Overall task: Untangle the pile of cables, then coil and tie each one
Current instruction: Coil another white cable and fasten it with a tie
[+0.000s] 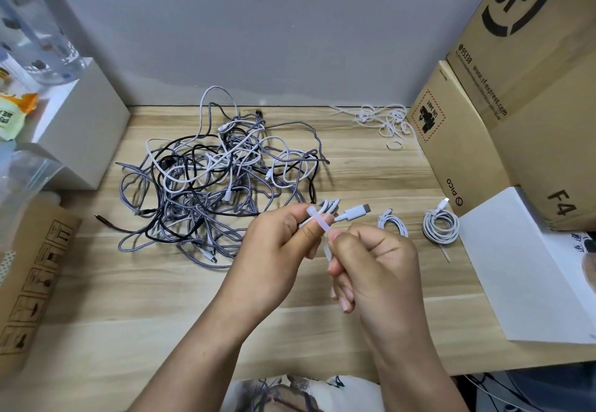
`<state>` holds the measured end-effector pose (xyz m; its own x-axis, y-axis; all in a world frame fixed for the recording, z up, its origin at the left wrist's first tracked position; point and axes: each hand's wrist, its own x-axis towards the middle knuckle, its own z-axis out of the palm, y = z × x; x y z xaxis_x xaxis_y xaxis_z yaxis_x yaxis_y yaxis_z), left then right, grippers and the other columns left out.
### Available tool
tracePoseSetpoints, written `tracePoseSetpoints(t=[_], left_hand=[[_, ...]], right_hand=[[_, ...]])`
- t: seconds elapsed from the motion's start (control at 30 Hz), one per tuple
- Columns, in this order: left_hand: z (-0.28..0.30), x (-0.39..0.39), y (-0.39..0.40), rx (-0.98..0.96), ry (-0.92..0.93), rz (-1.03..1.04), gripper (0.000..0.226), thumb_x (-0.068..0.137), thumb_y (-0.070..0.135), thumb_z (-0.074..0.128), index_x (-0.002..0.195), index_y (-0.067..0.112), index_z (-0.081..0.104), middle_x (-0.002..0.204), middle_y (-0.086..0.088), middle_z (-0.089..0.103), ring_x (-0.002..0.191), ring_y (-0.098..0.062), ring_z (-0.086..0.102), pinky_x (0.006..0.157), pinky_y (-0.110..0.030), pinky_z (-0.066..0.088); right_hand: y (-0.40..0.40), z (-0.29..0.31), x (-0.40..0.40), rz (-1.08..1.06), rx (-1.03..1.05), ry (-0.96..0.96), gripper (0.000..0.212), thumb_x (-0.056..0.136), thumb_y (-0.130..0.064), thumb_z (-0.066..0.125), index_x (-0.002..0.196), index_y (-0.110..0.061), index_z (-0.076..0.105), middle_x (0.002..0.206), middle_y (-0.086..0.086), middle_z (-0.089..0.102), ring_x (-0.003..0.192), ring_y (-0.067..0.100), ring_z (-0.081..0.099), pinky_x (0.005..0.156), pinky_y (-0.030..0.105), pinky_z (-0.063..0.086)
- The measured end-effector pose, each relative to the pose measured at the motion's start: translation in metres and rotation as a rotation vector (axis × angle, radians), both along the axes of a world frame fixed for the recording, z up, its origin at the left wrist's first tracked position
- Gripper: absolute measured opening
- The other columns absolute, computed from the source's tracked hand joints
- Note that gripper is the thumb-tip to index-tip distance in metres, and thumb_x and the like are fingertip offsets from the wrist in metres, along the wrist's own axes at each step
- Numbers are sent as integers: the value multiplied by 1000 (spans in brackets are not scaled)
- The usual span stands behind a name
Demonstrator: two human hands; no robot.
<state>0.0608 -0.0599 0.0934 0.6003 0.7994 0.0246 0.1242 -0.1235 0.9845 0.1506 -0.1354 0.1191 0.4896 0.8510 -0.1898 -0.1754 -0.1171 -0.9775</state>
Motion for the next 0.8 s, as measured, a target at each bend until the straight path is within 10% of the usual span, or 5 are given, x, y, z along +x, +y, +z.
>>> tracePoseSetpoints(t=[0.23,0.43,0.67,0.8], left_hand=[[3,-1,-1,-131,-35,-65,35,94,24,53,60,20,52,41,4,50,40,-17,51,45,-21,38],[-7,-8,7,342,354,-81,31,88,42,40,60,28,43,54,10,54,55,-7,48,56,-32,40],[-11,-12,3,375,420,-160,28,84,44,40,59,32,38,53,12,48,57,-6,48,55,-27,35],[-11,-6,-1,451,418,-220,7,86,40,39,80,35,41,55,15,45,58,-2,45,56,-27,36]], right_hand=[[4,-12,-11,10,6,-14,34,81,-26,58,48,-17,59,35,-1,42,31,12,38,41,26,40],[10,-23,9,69,-19,-11,34,80,-29,60,50,-12,60,39,2,49,35,14,45,53,33,45],[13,-31,30,-90,-105,-750,20,60,-64,59,62,-44,60,75,-14,54,78,6,53,85,43,41],[19,-28,34,159,-74,-515,10,71,-47,70,62,-45,67,78,-24,58,88,1,55,91,30,37]])
